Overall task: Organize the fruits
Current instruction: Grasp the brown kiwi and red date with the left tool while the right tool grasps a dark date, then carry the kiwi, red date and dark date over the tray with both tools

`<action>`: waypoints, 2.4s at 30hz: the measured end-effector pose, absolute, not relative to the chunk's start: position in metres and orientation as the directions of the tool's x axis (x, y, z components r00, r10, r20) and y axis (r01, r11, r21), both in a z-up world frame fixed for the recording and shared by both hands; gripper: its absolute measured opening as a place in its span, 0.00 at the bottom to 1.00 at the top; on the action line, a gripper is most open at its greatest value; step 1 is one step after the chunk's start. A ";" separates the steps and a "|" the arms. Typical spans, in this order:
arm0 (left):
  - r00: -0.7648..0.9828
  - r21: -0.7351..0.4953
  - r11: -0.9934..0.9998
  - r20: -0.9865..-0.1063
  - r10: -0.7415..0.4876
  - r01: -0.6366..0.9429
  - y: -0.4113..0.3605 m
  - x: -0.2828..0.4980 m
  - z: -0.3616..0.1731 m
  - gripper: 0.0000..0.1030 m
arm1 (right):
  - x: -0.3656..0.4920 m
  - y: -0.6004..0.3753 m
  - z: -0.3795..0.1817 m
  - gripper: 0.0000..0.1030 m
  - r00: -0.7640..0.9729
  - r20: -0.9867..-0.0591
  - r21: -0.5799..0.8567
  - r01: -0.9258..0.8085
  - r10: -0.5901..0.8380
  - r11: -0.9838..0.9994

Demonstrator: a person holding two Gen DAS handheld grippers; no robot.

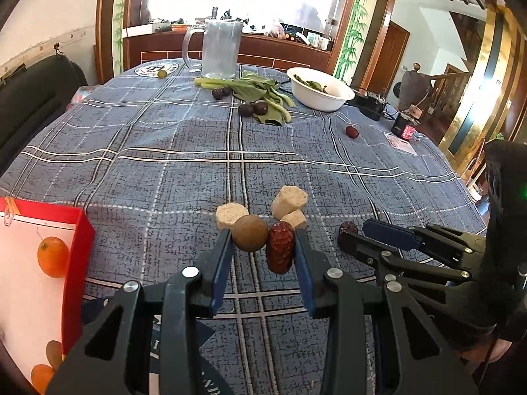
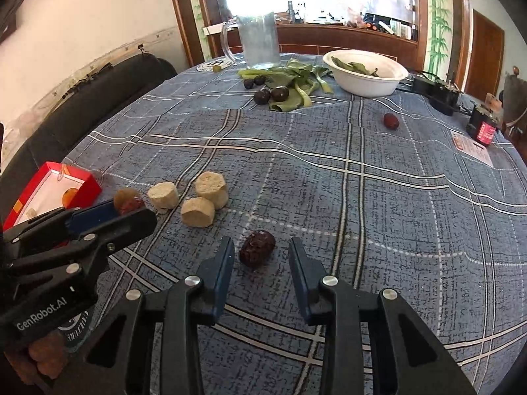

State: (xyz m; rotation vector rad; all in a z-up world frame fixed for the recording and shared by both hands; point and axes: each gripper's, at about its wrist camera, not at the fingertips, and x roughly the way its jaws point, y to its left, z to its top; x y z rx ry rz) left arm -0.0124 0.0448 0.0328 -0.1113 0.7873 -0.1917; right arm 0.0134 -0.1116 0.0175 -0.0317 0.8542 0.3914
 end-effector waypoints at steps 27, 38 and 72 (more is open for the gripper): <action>0.675 -0.149 0.982 -0.713 -0.188 0.117 0.044 -0.010 0.025 0.38 | 0.020 -0.112 0.016 0.21 0.584 -0.743 0.151 -0.329 0.327 0.932; 0.709 -0.161 0.984 -0.685 -0.167 0.076 0.054 -0.009 0.028 0.38 | 0.013 -0.126 0.031 0.21 0.675 -0.681 0.119 -0.284 0.286 0.952; 0.800 -0.111 0.994 -0.598 -0.048 -0.023 0.125 -0.120 0.083 0.38 | -0.011 -0.126 0.054 0.21 0.749 -0.626 0.078 -0.218 0.217 0.973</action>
